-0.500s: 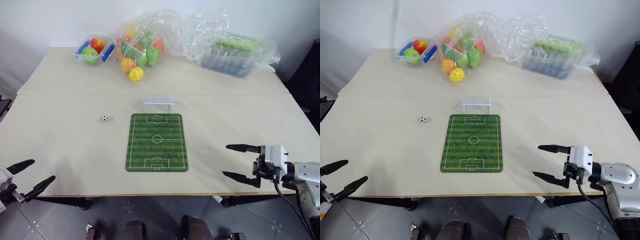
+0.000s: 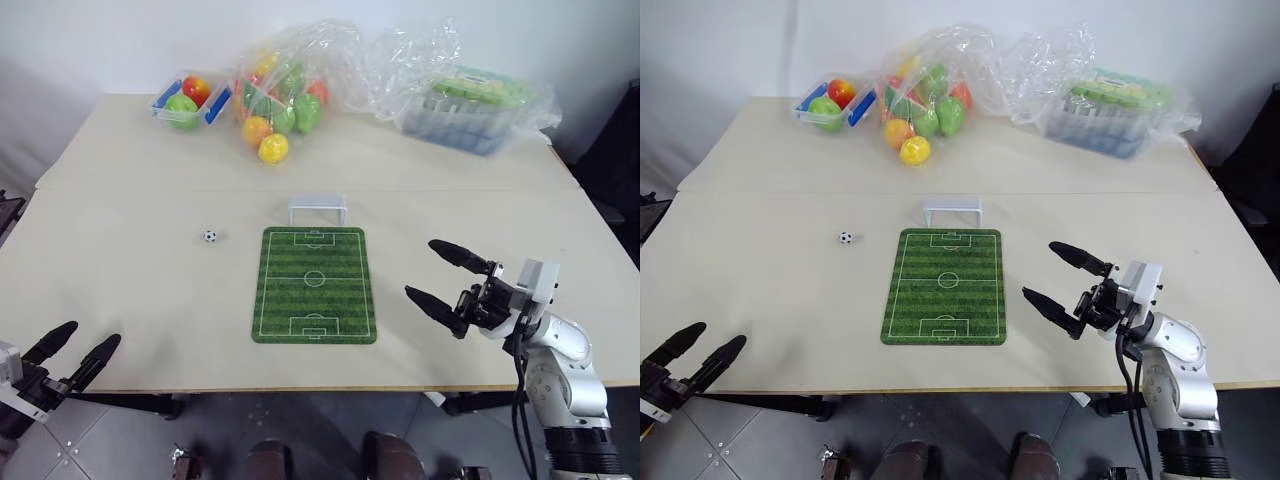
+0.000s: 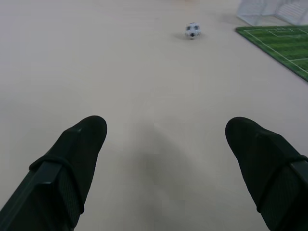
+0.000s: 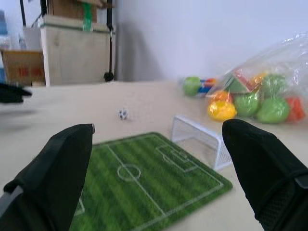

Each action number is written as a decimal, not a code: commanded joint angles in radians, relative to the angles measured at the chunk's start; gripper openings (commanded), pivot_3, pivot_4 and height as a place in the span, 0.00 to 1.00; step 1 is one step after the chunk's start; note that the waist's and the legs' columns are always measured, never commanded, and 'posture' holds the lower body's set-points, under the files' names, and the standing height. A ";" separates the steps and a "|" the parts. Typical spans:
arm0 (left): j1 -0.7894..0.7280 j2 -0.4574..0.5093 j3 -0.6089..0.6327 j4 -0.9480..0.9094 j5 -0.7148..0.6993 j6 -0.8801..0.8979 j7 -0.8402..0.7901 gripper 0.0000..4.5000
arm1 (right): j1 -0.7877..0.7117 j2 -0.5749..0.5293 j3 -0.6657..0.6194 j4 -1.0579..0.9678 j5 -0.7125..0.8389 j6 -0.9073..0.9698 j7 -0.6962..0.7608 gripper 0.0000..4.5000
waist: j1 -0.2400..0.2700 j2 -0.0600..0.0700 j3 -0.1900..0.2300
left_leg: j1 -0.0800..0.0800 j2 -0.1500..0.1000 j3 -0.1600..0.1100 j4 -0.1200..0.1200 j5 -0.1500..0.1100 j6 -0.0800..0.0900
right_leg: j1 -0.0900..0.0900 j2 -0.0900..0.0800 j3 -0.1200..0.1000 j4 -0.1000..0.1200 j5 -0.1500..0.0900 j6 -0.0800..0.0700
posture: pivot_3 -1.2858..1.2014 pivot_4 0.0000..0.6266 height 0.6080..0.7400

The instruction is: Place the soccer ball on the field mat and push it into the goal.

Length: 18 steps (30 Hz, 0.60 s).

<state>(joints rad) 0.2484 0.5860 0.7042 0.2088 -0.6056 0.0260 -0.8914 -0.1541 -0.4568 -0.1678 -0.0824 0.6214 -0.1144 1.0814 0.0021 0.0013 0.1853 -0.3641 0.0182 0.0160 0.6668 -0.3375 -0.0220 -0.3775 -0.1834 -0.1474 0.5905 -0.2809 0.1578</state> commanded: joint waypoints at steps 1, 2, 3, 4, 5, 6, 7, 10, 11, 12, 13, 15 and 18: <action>-0.068 -0.010 -0.034 -0.064 -0.005 0.004 0.040 1.00 | -0.012 0.000 -0.013 -0.029 -0.011 -0.029 -0.007 1.00 | 0.011 0.000 0.000 | 0.000 0.000 0.000 0.001 0.000 0.000 | 0.000 0.000 0.000 0.000 0.000 0.000 | 0.52 0.24 1.00; -0.095 -0.009 -0.056 -0.079 -0.008 0.020 0.046 1.00 | -0.015 -0.001 -0.012 -0.023 -0.018 -0.036 -0.006 1.00 | 0.016 -0.001 0.000 | 0.000 0.000 0.000 0.001 0.000 0.000 | 0.000 0.000 0.000 0.000 0.000 0.000 | 0.52 0.24 1.00; -0.128 -0.005 -0.079 -0.084 0.000 0.036 0.063 1.00 | -0.019 -0.003 -0.012 -0.017 -0.022 -0.038 -0.007 1.00 | 0.021 -0.001 0.000 | 0.000 0.000 0.000 0.002 0.000 0.000 | 0.000 0.000 0.000 0.001 0.000 0.000 | 0.52 0.24 1.00; -0.184 -0.003 -0.118 -0.093 0.007 0.065 0.085 1.00 | -0.022 -0.004 -0.013 -0.012 -0.025 -0.037 -0.009 1.00 | 0.023 -0.001 0.000 | 0.000 0.000 0.000 0.003 0.000 0.000 | 0.000 0.000 0.000 0.001 0.000 0.000 | 0.52 0.24 1.00; -0.243 -0.003 -0.153 -0.092 0.023 0.083 0.113 1.00 | -0.024 -0.005 -0.013 -0.007 -0.028 -0.036 -0.009 1.00 | 0.025 -0.001 0.000 | 0.000 0.000 0.000 0.004 0.000 0.000 | 0.000 0.000 0.000 0.002 0.000 0.000 | 0.52 0.24 1.00; -0.302 -0.002 -0.184 -0.079 0.039 0.100 0.138 1.00 | -0.027 -0.006 -0.013 -0.002 -0.032 -0.035 -0.009 1.00 | 0.027 -0.001 0.000 | 0.000 0.000 0.000 0.004 0.000 0.000 | 0.001 0.000 0.000 0.003 0.000 0.000 | 0.52 0.24 1.00; -0.356 -0.001 -0.211 -0.058 0.059 0.105 0.154 1.00 | -0.029 -0.007 -0.012 0.002 -0.034 -0.035 -0.007 1.00 | 0.025 -0.001 -0.001 | -0.001 0.000 -0.001 0.005 0.000 0.000 | 0.001 0.000 0.000 0.003 0.000 0.000 | 0.52 0.24 1.00; -0.544 -0.004 -0.293 0.083 0.161 0.070 0.218 1.00 | -0.032 -0.005 -0.014 0.012 -0.040 -0.036 -0.009 1.00 | 0.020 -0.001 -0.001 | -0.001 -0.001 0.000 0.007 0.000 0.000 | 0.001 0.000 0.001 0.004 0.000 0.000 | 0.52 0.24 1.00; -0.604 -0.005 -0.319 0.143 0.200 0.047 0.238 1.00 | -0.032 -0.003 -0.014 0.014 -0.042 -0.037 -0.010 1.00 | 0.018 -0.001 -0.001 | -0.001 -0.001 0.000 0.007 0.000 0.000 | 0.000 0.000 0.001 0.004 0.000 0.000 | 0.52 0.24 1.00; -0.657 -0.007 -0.341 0.200 0.229 0.026 0.247 1.00 | -0.031 -0.002 -0.014 0.015 -0.044 -0.038 -0.011 1.00 | 0.014 -0.001 -0.001 | 0.000 -0.001 0.000 0.007 0.000 0.000 | 0.000 0.000 0.001 0.004 0.000 0.000 | 0.52 0.24 1.00; -0.706 -0.006 -0.360 0.258 0.255 0.010 0.255 1.00 | -0.031 0.000 -0.013 0.017 -0.046 -0.040 -0.013 1.00 | 0.009 -0.001 -0.001 | 0.000 -0.001 0.000 0.006 0.000 0.000 | 0.000 0.001 0.001 0.004 0.000 0.000 | 0.52 0.24 1.00; -0.807 -0.009 -0.398 0.379 0.301 -0.024 0.266 1.00 | -0.021 0.006 -0.012 0.021 -0.049 -0.050 -0.011 1.00 | -0.001 -0.001 -0.001 | 0.000 -0.001 0.001 0.005 0.000 0.000 | 0.000 0.001 0.001 0.003 0.000 0.000 | 0.52 0.24 1.00; -0.938 -0.017 -0.444 0.550 0.361 -0.077 0.281 1.00 | -0.002 0.017 -0.009 0.026 -0.051 -0.066 -0.010 1.00 | -0.003 -0.002 -0.001 | -0.001 -0.001 0.001 0.004 0.000 0.000 | 0.000 0.001 0.001 0.002 0.000 0.000 | 0.52 0.24 1.00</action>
<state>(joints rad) -0.6485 0.5640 0.2699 0.7019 -0.2743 -0.0044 -0.6208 -0.1669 -0.4476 -0.1635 -0.0397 0.5677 -0.1561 1.0750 -0.0012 -0.0005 0.1844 -0.3649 0.0175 0.0168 0.6713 -0.3375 -0.0219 -0.3773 -0.1825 -0.1469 0.5925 -0.2805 0.1579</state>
